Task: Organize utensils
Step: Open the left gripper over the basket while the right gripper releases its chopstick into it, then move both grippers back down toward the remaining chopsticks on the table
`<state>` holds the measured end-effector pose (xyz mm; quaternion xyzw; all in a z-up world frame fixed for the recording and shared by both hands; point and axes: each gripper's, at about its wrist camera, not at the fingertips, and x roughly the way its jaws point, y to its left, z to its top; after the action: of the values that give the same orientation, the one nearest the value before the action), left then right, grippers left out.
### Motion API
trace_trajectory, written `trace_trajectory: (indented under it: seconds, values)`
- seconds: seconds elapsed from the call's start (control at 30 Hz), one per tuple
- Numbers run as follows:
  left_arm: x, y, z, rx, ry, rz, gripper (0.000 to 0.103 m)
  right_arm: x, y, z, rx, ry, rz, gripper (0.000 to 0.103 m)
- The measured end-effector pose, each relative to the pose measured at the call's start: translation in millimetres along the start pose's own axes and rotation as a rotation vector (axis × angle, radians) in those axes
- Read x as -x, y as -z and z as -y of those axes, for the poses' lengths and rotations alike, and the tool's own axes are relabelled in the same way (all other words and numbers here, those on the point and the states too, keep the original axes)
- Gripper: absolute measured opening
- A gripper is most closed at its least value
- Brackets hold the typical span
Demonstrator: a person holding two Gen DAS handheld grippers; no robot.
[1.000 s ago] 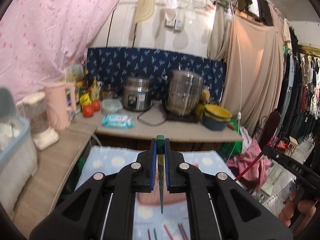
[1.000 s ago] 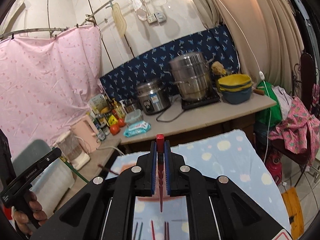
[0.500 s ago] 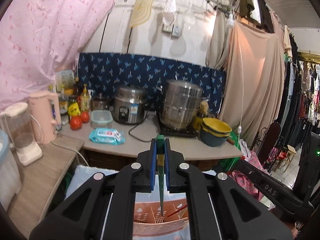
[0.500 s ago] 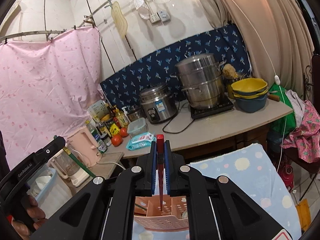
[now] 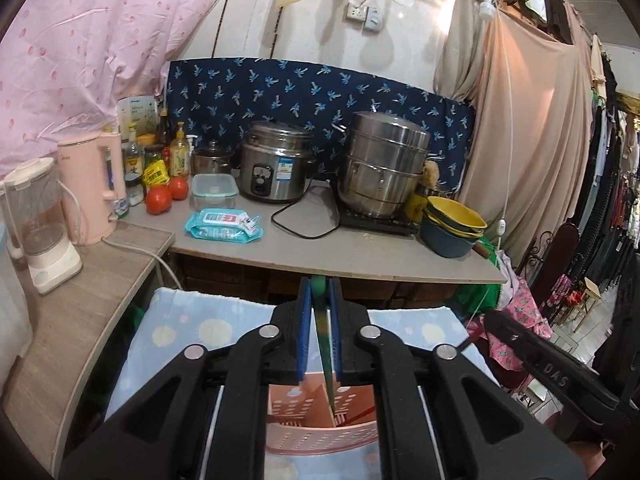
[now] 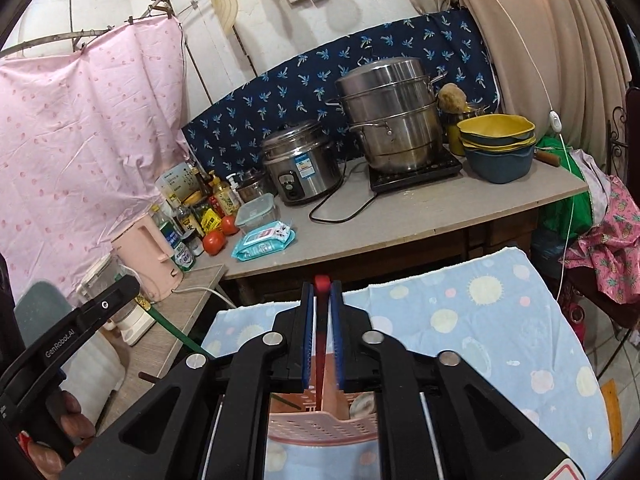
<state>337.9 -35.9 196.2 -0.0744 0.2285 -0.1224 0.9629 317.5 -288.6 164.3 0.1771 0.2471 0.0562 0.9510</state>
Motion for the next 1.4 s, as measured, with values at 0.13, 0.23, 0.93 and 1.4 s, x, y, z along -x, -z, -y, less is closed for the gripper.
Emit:
trace_trajectory:
  seconds: [0.13, 0.23, 0.93, 1.4]
  values:
    - [8, 1, -4, 0.010, -0.022, 0.012, 0.033, 8, 2, -1, 0.004, 0.010, 0.017, 0.022]
    - [16, 1, -7, 0.017, -0.022, 0.015, 0.034, 19, 4, -1, 0.004, 0.010, 0.029, 0.025]
    - [109, 116, -25, 0.027, -0.066, -0.119, 0.034, 116, 134, 21, 0.056, 0.078, -0.126, 0.025]
    - [132, 232, -25, 0.022, -0.085, -0.326, 0.034, 148, 260, 39, 0.078, 0.131, -0.345, 0.025]
